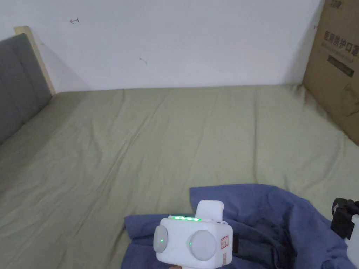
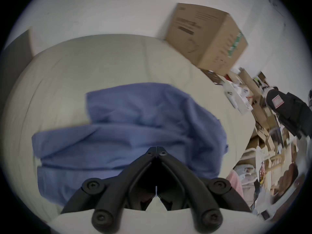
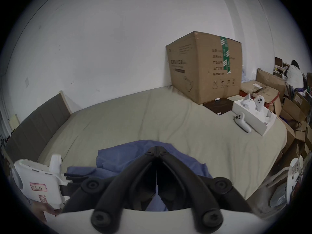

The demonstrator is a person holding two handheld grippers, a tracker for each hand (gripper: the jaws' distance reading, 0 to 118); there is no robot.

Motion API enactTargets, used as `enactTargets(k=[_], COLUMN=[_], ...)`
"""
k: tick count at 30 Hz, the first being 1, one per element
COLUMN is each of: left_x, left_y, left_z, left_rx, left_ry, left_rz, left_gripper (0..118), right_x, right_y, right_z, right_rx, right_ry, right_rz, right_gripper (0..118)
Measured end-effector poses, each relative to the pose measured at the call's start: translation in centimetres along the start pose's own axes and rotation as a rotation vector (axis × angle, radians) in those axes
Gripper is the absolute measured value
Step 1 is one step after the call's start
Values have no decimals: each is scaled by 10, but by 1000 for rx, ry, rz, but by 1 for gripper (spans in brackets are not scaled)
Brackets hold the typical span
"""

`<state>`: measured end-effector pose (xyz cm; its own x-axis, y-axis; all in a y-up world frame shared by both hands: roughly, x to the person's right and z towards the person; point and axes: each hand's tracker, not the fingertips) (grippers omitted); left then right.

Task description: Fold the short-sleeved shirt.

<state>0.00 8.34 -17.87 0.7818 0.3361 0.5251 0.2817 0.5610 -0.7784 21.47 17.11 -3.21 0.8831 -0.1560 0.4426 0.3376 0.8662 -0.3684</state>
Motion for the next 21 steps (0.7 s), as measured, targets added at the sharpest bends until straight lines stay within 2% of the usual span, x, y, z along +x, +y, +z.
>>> enactTargets(k=[2,5,6,7,8,9,10,11,13,16,18,19,20,21], left_x=[-24,-61,-72,-89,-106,-121,-139,-155,-183,-214,-217,-215,-207,-201], left_y=[-3,8,12,17,22,26,32,36,48,61,61,58,51,49], left_z=[6,23,30,37,41,43,44,46,42,12,-11,-22,-25,-22], left_rx=[-36,36,45,59,66,57,48,62,100,-9,-97,-110,-129,-55], left_ry=[50,133,153,187,200,221,256,279,310,281,305,329,442,438], left_rz=[85,97,100,119,152,188,245,288,341,405,386,361,309,281], left_gripper=[0,0,9,25,58,85,106,114,111,109,107,103,84,66], right_x=[-7,-17,-18,-20,-23,-24,-26,-28,-30,-25,-21,-21,-20,-19], right_y=[-3,-8,-9,-10,-11,-12,-13,-15,-18,-24,-28,-28,-29,-29], right_z=[-8,-17,-20,-23,-26,-29,-33,-35,-41,-55,-63,-66,-68,-70], right_rx=[-16,-42,-46,-52,-60,-68,-78,-83,-98,-126,-140,-147,-153,-157], right_ry=[11,35,39,40,46,53,50,48,53,54,54,52,51,48], right_rz=[15,16,16,18,24,30,38,46,55,58,63,69,75,79], right_gripper=[0,0,0,0,0,0,0,0,0,0,0,0,0,0])
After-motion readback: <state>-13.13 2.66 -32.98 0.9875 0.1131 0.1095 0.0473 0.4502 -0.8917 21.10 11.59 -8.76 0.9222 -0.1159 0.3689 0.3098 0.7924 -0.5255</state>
